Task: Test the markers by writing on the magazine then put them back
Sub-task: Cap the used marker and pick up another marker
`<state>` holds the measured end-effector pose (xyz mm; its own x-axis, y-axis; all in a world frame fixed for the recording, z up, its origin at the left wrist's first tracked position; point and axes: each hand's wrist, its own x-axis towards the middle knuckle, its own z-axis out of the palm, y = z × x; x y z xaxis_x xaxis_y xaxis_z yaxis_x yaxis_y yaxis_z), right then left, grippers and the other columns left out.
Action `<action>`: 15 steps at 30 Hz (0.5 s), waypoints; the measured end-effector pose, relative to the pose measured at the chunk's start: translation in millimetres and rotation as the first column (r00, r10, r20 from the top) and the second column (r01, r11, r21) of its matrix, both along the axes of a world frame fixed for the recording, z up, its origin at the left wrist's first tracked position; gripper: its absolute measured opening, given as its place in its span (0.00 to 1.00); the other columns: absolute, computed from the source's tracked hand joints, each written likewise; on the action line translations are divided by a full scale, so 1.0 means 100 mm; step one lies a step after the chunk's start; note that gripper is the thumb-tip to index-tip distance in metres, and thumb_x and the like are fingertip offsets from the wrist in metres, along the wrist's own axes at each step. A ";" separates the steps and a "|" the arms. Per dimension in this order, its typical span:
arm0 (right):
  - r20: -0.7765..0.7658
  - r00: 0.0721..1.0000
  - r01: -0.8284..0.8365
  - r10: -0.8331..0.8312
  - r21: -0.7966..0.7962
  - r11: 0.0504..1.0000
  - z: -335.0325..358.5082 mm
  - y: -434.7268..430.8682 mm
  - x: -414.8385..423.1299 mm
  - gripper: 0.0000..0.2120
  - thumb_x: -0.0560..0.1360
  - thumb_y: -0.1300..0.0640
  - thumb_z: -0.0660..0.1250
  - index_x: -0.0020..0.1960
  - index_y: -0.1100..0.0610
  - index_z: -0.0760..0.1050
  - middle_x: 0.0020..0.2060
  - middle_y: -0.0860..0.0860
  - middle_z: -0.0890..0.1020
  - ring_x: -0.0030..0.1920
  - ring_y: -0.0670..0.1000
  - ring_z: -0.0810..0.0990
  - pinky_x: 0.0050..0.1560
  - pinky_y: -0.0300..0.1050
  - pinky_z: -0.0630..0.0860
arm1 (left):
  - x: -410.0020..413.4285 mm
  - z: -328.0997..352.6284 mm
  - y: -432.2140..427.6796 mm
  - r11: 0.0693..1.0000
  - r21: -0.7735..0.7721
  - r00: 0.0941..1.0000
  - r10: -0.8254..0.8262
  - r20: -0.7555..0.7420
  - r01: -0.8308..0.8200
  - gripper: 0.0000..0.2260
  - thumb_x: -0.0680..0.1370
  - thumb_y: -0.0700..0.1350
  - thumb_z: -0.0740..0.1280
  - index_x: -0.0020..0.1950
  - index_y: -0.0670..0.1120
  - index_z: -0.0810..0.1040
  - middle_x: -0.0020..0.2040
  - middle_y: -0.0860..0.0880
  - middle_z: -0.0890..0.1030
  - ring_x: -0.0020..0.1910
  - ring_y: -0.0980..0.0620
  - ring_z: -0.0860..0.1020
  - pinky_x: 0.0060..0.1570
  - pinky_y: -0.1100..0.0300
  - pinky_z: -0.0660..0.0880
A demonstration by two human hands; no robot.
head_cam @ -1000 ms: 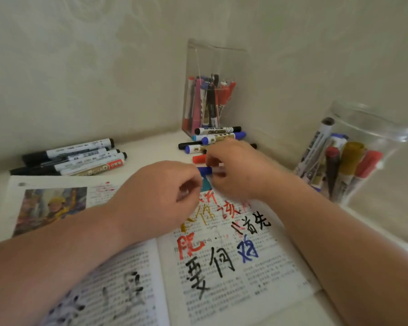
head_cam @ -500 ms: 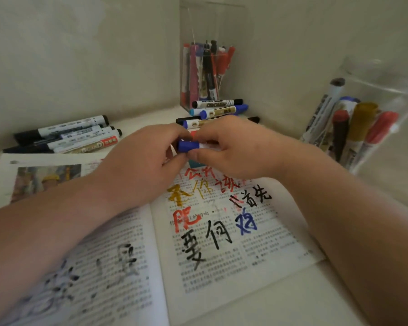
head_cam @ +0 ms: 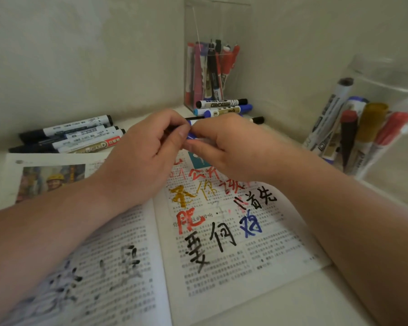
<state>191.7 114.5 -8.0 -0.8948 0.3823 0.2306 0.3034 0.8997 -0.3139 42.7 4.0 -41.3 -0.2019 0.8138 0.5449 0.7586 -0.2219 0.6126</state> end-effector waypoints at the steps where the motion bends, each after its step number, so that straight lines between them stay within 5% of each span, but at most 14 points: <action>1: 0.013 1.000 0.005 -0.005 -0.020 1.000 0.01 -0.01 0.00 0.12 0.82 0.43 0.61 0.48 0.51 0.75 0.35 0.45 0.75 0.35 0.47 0.75 0.37 0.50 0.73 | 0.01 0.00 0.00 1.000 0.011 1.000 0.001 0.024 -0.002 0.05 0.84 0.45 0.63 0.53 0.48 0.78 0.42 0.50 0.81 0.41 0.50 0.78 0.41 0.56 0.72; 5: 0.119 0.990 0.095 -0.078 -0.149 0.984 0.04 0.05 0.09 0.21 0.79 0.47 0.67 0.70 0.45 0.66 0.47 0.42 0.78 0.43 0.42 0.78 0.40 0.39 0.73 | 0.00 -0.01 0.01 0.995 0.078 0.991 0.049 0.127 -0.059 0.03 0.83 0.43 0.65 0.54 0.52 0.76 0.42 0.51 0.80 0.40 0.50 0.77 0.41 0.57 0.73; 10: -0.113 0.982 0.109 -0.149 -0.302 0.947 0.02 0.23 0.15 0.16 0.81 0.66 0.59 0.54 0.43 0.64 0.47 0.51 0.82 0.44 0.48 0.81 0.41 0.45 0.75 | -0.04 0.00 0.02 0.990 0.075 0.972 0.099 0.214 -0.118 0.08 0.80 0.41 0.69 0.49 0.52 0.72 0.43 0.47 0.79 0.40 0.48 0.75 0.42 0.53 0.74; 15: -0.397 0.893 0.060 -0.212 -0.361 0.930 -0.03 0.35 0.17 0.18 0.82 0.67 0.62 0.45 0.46 0.80 0.39 0.45 0.84 0.41 0.44 0.83 0.43 0.39 0.79 | -0.04 -0.02 0.01 0.995 0.002 0.992 0.096 0.079 -0.096 0.10 0.78 0.42 0.71 0.43 0.53 0.71 0.47 0.53 0.80 0.46 0.54 0.78 0.47 0.58 0.74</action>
